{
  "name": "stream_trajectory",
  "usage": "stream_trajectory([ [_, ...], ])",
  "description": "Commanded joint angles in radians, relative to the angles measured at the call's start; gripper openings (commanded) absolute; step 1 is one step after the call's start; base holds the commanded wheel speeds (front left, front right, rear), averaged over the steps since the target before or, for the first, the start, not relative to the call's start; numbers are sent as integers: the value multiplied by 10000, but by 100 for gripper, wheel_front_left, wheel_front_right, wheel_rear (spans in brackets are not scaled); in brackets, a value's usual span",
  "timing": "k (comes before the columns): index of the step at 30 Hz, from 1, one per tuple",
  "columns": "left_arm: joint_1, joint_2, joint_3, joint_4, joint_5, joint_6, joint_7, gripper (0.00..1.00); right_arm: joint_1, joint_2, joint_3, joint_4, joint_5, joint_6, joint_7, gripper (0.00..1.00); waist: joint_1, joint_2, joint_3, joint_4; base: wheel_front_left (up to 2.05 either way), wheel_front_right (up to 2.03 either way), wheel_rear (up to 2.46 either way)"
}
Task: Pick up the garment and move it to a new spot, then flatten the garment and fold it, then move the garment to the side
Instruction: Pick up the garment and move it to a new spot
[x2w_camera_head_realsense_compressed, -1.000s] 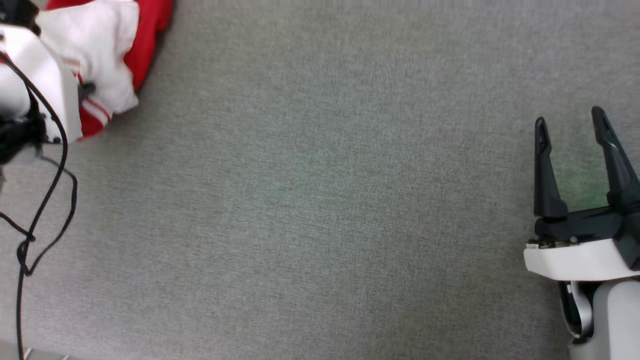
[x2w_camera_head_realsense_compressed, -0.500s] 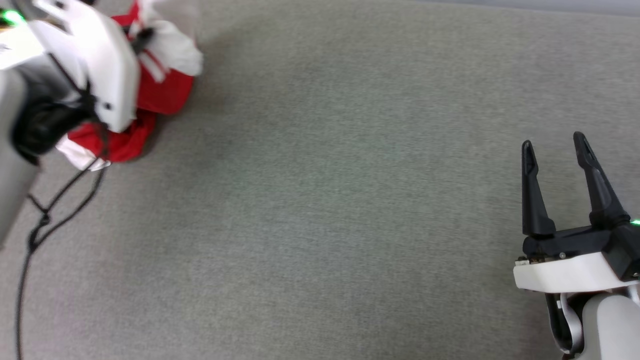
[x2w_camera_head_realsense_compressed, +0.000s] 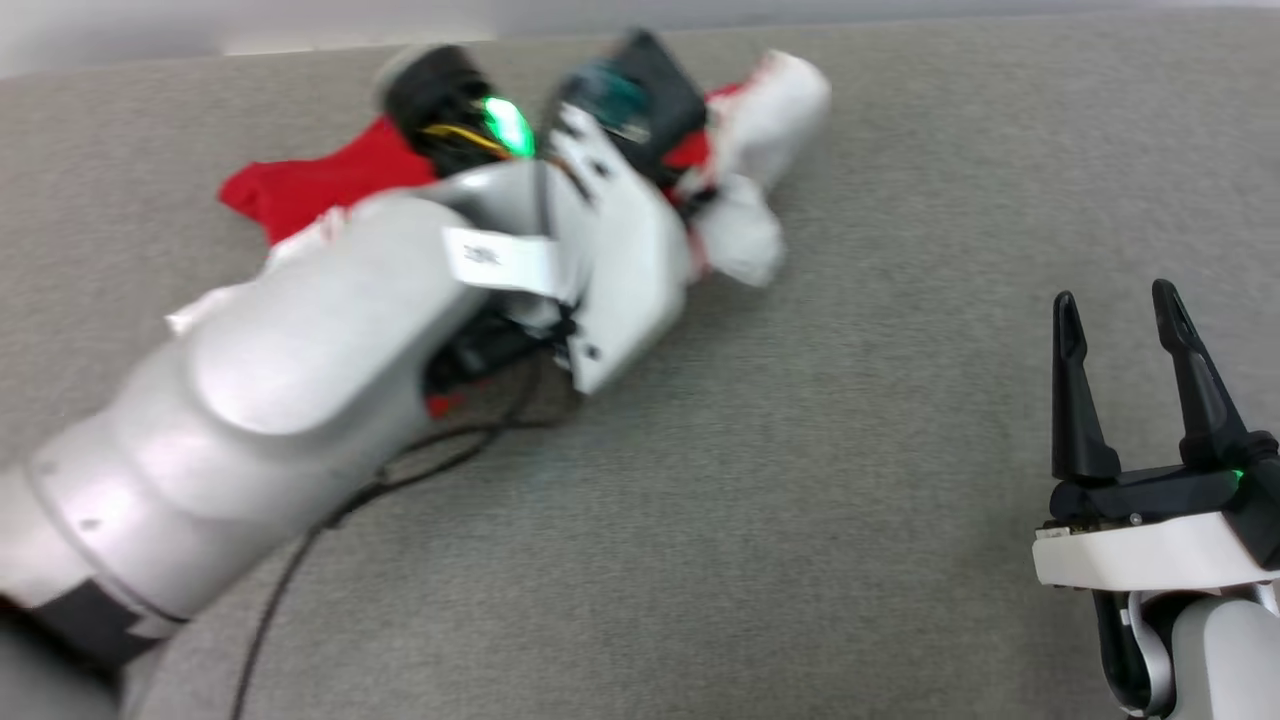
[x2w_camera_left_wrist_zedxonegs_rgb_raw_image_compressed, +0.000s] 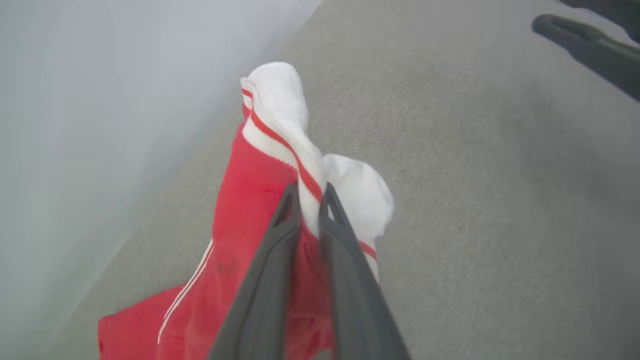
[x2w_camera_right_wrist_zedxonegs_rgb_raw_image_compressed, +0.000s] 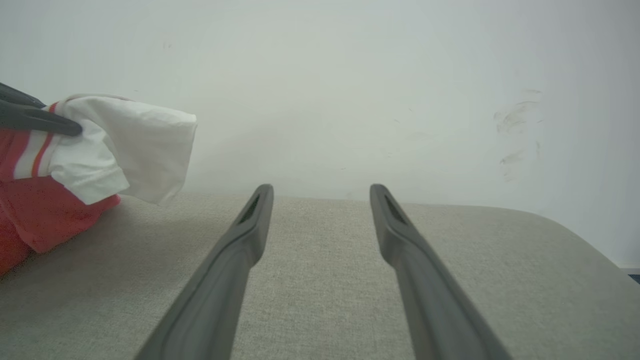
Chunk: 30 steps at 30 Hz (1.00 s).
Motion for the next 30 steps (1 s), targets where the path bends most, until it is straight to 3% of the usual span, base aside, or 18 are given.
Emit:
stream_trajectory([
  [1, -166, -234, -175, 27, -67, 0, -176, 0, 78, 33, -25, -32, 50, -3, -21, 100, 0, 0, 110, -429, 0, 0, 0],
  [10, 127, -2554, -1791, 1053, -238, 0, -1150, 0, -160, 34, -279, -165, 262, -3, -21, 100, 0, 0, 752, -1126, 0, 0, 0],
  [14, 1298, -3265, -1849, 1337, 375, -2, -591, 0, -283, 33, -282, -201, 263, -3, -21, 100, 0, 0, 1051, -1233, 0, 0, 0],
  [21, 3298, -3613, -1867, 1266, 1385, -3, 401, 0, -416, 33, -284, -177, 230, -3, -21, 100, 0, 0, 1287, -1285, 0, 0, 0],
  [25, 3260, -3655, -1857, 1319, 1407, -2, -155, 0, -356, 33, -324, -96, 166, -3, -21, 100, 0, 0, 1121, -1136, 0, 0, 0],
  [26, 3156, -3675, -1852, 1370, 1388, -2, -437, 77, -313, 32, -312, -78, 142, -3, -21, 100, 0, 0, 1037, -1084, 0, 0, 0],
  [27, 3022, -3699, -1837, 1455, 1355, 0, -812, 100, -262, 33, -301, -61, 108, -3, -21, 100, 0, 0, 938, -1027, 0, 0, 0],
  [30, 2685, -3776, -1845, 1790, 1228, 0, -2064, 100, -74, 32, -350, -8, 39, -3, -21, 100, 0, 0, 554, -830, 0, 0, 0],
])
